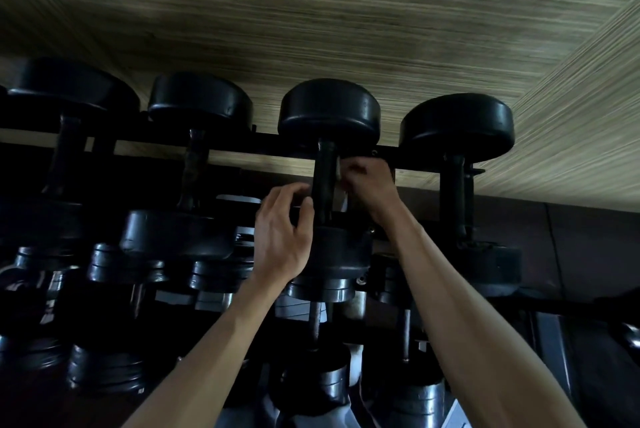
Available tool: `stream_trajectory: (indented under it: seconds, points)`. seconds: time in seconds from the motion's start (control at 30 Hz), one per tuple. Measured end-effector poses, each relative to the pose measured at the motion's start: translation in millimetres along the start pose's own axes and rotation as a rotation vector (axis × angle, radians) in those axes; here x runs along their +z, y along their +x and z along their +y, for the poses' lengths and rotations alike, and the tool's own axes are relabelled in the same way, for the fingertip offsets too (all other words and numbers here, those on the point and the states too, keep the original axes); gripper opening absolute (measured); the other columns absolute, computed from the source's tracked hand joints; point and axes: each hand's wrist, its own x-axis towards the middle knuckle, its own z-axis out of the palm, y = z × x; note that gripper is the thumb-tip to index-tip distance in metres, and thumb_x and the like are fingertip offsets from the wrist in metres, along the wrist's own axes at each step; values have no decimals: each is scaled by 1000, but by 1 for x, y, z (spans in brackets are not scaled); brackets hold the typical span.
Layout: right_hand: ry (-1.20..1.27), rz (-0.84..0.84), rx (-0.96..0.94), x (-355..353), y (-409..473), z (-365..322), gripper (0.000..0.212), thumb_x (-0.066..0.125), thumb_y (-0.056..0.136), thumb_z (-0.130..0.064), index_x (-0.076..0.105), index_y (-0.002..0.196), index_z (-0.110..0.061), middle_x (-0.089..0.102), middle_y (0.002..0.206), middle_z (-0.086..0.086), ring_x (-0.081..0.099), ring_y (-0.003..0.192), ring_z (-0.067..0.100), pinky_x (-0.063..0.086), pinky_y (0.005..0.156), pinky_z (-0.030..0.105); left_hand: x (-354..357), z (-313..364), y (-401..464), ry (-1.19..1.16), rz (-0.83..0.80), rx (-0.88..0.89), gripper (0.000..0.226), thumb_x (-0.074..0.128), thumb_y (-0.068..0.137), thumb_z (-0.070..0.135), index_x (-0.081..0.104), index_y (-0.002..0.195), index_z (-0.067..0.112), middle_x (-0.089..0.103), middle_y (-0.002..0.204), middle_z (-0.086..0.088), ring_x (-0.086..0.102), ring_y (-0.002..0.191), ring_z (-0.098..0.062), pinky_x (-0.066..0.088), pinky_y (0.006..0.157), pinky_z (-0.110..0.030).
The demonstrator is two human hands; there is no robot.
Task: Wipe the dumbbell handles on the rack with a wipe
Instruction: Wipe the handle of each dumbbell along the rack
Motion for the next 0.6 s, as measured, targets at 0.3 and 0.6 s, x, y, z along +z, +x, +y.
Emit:
stream_trajectory:
  seconds: [0.3, 0.6]
  points:
    - [20, 33, 24, 1, 9, 4, 27, 60, 87, 7, 76, 85, -15, 76, 86, 7, 73, 87, 25, 58, 90, 44, 1, -2, 0, -17, 2, 6, 35, 42, 94, 40, 62, 118, 23, 59, 112, 16, 57, 105, -5, 47, 99, -42]
    - [-367, -46, -143, -12, -46, 12, 14, 72, 87, -6, 80, 95, -15, 76, 91, -4, 68, 81, 2, 51, 73, 14, 5, -10, -3, -20, 87, -54, 36, 41, 93, 39, 65, 112, 20, 66, 106, 11, 59, 103, -6, 48, 97, -44]
